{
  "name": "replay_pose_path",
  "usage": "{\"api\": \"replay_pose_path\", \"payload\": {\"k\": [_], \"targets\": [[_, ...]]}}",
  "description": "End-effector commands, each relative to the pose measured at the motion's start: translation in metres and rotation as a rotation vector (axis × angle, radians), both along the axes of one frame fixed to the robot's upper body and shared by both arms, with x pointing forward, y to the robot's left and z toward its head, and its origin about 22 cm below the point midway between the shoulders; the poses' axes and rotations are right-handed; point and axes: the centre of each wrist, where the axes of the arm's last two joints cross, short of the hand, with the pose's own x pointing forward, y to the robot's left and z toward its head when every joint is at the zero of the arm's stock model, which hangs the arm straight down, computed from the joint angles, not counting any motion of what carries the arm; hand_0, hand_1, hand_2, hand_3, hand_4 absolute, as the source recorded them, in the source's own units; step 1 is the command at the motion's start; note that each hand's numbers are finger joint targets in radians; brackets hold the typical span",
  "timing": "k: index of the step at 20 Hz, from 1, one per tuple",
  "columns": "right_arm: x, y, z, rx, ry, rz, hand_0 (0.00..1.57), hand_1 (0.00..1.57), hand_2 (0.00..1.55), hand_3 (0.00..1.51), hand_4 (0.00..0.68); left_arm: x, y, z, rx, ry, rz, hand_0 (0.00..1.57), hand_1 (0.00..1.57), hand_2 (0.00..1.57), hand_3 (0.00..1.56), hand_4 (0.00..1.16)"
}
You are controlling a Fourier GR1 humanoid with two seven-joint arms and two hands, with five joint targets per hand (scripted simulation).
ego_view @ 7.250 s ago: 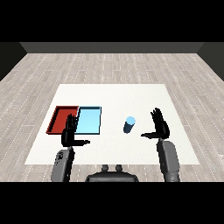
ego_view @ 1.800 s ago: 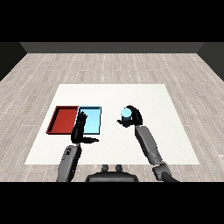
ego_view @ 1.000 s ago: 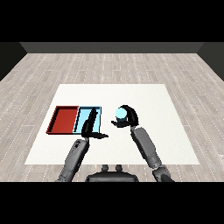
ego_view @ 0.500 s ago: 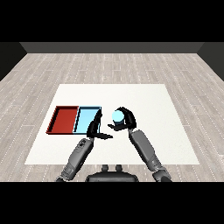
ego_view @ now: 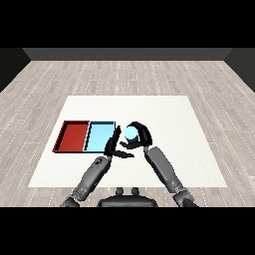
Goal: Pick the blue can and put it in the blue box
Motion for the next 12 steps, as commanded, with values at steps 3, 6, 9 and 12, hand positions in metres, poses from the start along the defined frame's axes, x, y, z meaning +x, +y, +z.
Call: {"api": "replay_pose_path", "payload": {"k": [3, 6, 9, 12], "targets": [[0.004, 0.003, -0.015, 0.005, -0.014, 0.033, 1.40, 1.40, 1.44, 1.41, 0.666, 0.010, -0.004, -0.009, 0.003, 0.017, -0.013, 0.00, 0.00, 0.00, 0.00, 0.00], [-0.005, -0.002, 0.002, -0.021, -0.029, 0.016, 1.40, 1.40, 1.43, 1.40, 0.657, -0.002, -0.019, -0.005, -0.015, 0.008, -0.009, 0.00, 0.00, 0.00, 0.00, 0.00], [-0.012, 0.013, 0.013, -0.027, -0.021, 0.039, 1.41, 1.41, 1.43, 1.39, 0.646, 0.008, -0.017, -0.001, -0.003, 0.008, -0.023, 0.00, 0.00, 0.00, 0.00, 0.00], [-0.005, 0.009, -0.001, -0.007, -0.028, 0.048, 1.42, 1.42, 1.43, 1.39, 0.651, 0.021, -0.014, 0.010, -0.013, 0.013, -0.034, 0.00, 0.00, 0.00, 0.00, 0.00]]}}
